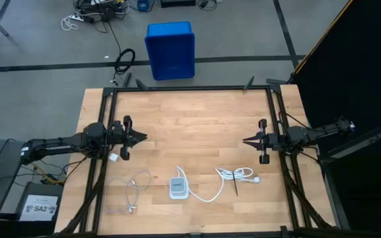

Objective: Insert USB

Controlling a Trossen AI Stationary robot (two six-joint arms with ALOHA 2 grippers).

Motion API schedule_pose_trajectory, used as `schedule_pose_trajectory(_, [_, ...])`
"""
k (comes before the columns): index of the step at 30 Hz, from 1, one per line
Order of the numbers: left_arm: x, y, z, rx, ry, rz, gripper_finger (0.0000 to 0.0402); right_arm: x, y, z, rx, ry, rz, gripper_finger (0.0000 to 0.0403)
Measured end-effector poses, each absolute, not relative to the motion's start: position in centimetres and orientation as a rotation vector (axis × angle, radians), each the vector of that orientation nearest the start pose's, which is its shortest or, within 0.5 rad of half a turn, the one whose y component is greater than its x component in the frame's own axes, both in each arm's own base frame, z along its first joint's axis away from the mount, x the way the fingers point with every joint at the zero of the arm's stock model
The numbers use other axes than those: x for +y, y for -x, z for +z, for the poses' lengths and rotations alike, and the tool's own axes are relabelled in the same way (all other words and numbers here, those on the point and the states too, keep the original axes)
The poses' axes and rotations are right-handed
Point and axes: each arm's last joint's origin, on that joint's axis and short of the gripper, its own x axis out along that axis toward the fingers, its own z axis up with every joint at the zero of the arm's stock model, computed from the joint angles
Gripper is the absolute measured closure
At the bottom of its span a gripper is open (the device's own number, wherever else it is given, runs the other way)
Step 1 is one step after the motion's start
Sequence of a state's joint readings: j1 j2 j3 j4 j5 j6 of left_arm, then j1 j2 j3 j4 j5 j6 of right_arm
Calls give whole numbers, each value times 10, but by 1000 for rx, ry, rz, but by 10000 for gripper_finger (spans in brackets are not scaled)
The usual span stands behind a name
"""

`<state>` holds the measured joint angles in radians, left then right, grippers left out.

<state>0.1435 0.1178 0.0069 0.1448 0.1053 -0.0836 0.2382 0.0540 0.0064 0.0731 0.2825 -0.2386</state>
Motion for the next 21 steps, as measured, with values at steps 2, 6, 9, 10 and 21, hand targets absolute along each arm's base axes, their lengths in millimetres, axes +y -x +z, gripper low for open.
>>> schedule_pose_trajectory(2, [12,-104,170,-35,79,37,371,16,-99,168,-19,232,-47,396])
schedule_pose_trajectory(6, [12,-104,170,-35,79,37,371,16,-99,168,-19,232,-47,398])
schedule_pose_trajectory(9, [12,-104,170,-35,79,36,371,16,-99,168,-19,232,-47,397])
schedule_pose_trajectory(10, [12,-104,170,-35,79,36,371,16,-99,169,-19,232,-47,396])
schedule_pose_trajectory(21, [12,-104,170,-35,80,36,371,16,-99,168,-19,232,-47,398])
